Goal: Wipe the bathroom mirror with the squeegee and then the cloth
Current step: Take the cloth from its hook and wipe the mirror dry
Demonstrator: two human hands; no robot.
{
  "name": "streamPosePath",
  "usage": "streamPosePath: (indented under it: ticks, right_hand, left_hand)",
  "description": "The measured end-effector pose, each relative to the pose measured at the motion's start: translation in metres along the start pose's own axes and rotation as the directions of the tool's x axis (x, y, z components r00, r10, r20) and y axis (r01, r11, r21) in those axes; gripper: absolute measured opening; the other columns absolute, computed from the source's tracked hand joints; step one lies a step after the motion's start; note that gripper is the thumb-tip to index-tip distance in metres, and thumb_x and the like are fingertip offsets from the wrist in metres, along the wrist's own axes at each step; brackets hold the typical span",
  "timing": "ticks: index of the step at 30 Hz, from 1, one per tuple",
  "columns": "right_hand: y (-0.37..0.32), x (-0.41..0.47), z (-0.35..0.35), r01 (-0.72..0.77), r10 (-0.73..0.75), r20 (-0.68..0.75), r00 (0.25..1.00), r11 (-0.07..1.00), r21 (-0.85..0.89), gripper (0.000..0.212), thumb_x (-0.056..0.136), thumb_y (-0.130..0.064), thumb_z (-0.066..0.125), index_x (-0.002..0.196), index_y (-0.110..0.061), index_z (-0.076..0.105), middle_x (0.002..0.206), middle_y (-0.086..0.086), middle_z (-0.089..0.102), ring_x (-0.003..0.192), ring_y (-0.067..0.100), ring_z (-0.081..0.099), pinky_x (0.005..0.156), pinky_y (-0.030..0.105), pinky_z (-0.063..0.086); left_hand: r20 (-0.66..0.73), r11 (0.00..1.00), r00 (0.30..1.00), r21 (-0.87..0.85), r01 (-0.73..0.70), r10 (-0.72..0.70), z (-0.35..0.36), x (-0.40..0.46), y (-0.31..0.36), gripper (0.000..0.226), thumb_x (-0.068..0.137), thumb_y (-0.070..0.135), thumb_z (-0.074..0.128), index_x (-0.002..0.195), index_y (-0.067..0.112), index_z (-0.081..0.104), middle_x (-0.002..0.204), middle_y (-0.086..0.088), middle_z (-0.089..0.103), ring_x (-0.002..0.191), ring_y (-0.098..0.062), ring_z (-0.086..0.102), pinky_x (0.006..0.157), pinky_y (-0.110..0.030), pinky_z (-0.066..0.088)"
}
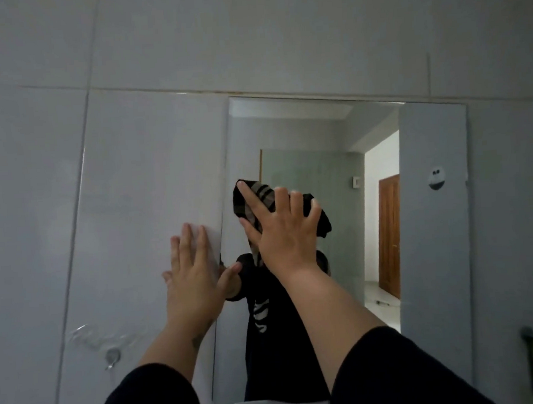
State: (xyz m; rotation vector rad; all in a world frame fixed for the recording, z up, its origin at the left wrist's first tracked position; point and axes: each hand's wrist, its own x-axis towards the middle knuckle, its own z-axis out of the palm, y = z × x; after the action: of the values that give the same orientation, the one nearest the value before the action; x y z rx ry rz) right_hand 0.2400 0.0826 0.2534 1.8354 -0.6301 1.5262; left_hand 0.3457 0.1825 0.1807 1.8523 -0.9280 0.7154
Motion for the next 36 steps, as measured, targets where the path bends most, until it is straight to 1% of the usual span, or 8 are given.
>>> streamPosePath:
  ticks: [7, 11, 16, 20, 26, 29, 32, 36]
  right_hand:
    - [0.068, -0.015, -0.006, -0.229, 0.229, -0.018, 0.973, 0.971, -0.074, 0.059, 0.090, -0.060, 0.034, 0.146, -0.044, 0.021, 0.110, 0.015, 0.051, 0.093, 0.032, 0.044, 0.085, 0.051, 0.038]
    - [0.108, -0.024, -0.009, -0.365, 0.366, -0.013, 0.931, 0.925, -0.108, 0.058, 0.090, -0.060, 0.025, 0.145, -0.044, 0.022, 0.109, 0.018, 0.050, 0.092, 0.033, 0.045, 0.084, 0.050, 0.036]
    - [0.158, -0.040, -0.013, -0.510, 0.510, -0.032, 0.859, 0.853, -0.111, 0.056, 0.091, -0.060, 0.025, 0.145, -0.045, 0.021, 0.108, 0.022, 0.049, 0.091, 0.035, 0.046, 0.080, 0.050, 0.036]
    - [0.190, -0.054, -0.015, -0.576, 0.577, -0.033, 0.816, 0.809, -0.116, 0.056, 0.092, -0.060, 0.023, 0.146, -0.046, 0.017, 0.110, 0.024, 0.048, 0.092, 0.036, 0.046, 0.081, 0.049, 0.035]
    - [0.209, -0.070, -0.011, -0.720, 0.720, -0.013, 0.694, 0.692, -0.052, 0.058, 0.090, -0.062, 0.019, 0.146, -0.047, 0.015, 0.120, 0.023, 0.044, 0.098, 0.037, 0.045, 0.084, 0.050, 0.036]
    - [0.213, -0.081, -0.011, -0.752, 0.753, 0.003, 0.659, 0.658, -0.045, 0.058, 0.090, -0.062, 0.017, 0.146, -0.046, 0.011, 0.121, 0.023, 0.042, 0.099, 0.037, 0.043, 0.084, 0.050, 0.036]
    - [0.201, -0.097, -0.009, -0.769, 0.770, 0.002, 0.638, 0.637, -0.059, 0.056, 0.093, -0.059, 0.022, 0.146, -0.046, 0.012, 0.118, 0.022, 0.043, 0.099, 0.036, 0.042, 0.085, 0.049, 0.034]
    - [0.167, -0.114, -0.005, -0.754, 0.755, 0.001, 0.655, 0.654, -0.067, 0.055, 0.093, -0.057, 0.028, 0.145, -0.044, 0.020, 0.111, 0.023, 0.047, 0.096, 0.035, 0.043, 0.083, 0.051, 0.034]
  left_hand:
    - [0.060, 0.999, 0.997, -0.024, 0.048, -0.046, -0.001, 0.002, 0.006, 0.094, 0.083, 0.063, 0.047, 0.149, 0.030, -0.011, 0.155, 0.009, -0.026, 0.142, -0.014, -0.025, 0.113, -0.059, 0.005]
    - [0.047, 0.998, 0.998, -0.030, 0.051, -0.049, 0.001, 0.001, 0.007, 0.092, 0.084, 0.061, 0.049, 0.149, 0.031, -0.008, 0.156, 0.011, -0.025, 0.142, -0.012, -0.025, 0.115, -0.057, 0.005]
    - [0.046, 0.997, 0.997, -0.034, 0.068, -0.066, 0.002, 0.001, 0.007, 0.094, 0.081, 0.064, 0.049, 0.150, 0.032, -0.006, 0.156, 0.013, -0.023, 0.142, -0.010, -0.024, 0.116, -0.052, 0.005]
    - [0.047, 0.998, 0.997, -0.023, 0.065, -0.064, 0.001, 0.000, 0.009, 0.095, 0.081, 0.063, 0.050, 0.150, 0.030, -0.005, 0.157, 0.012, -0.022, 0.142, -0.011, -0.023, 0.116, -0.053, 0.005]
    - [0.031, 0.998, 0.997, -0.010, 0.065, -0.065, -0.002, -0.002, 0.014, 0.094, 0.082, 0.056, 0.055, 0.151, 0.027, -0.003, 0.158, 0.007, -0.017, 0.145, -0.017, -0.015, 0.116, -0.052, 0.008]
    - [0.028, 0.998, 0.998, -0.003, 0.063, -0.063, 0.000, -0.001, 0.014, 0.094, 0.083, 0.053, 0.057, 0.151, 0.027, -0.003, 0.159, 0.006, -0.017, 0.145, -0.019, -0.014, 0.116, -0.052, 0.007]
    - [0.031, 0.998, 0.998, 0.002, 0.061, -0.061, 0.001, -0.001, 0.011, 0.093, 0.083, 0.053, 0.056, 0.150, 0.028, -0.004, 0.158, 0.007, -0.018, 0.145, -0.018, -0.016, 0.115, -0.051, 0.005]
    - [0.027, 0.998, 0.997, 0.003, 0.067, -0.067, -0.001, -0.001, 0.010, 0.093, 0.083, 0.055, 0.055, 0.150, 0.029, -0.003, 0.158, 0.008, -0.017, 0.145, -0.018, -0.014, 0.115, -0.052, 0.007]
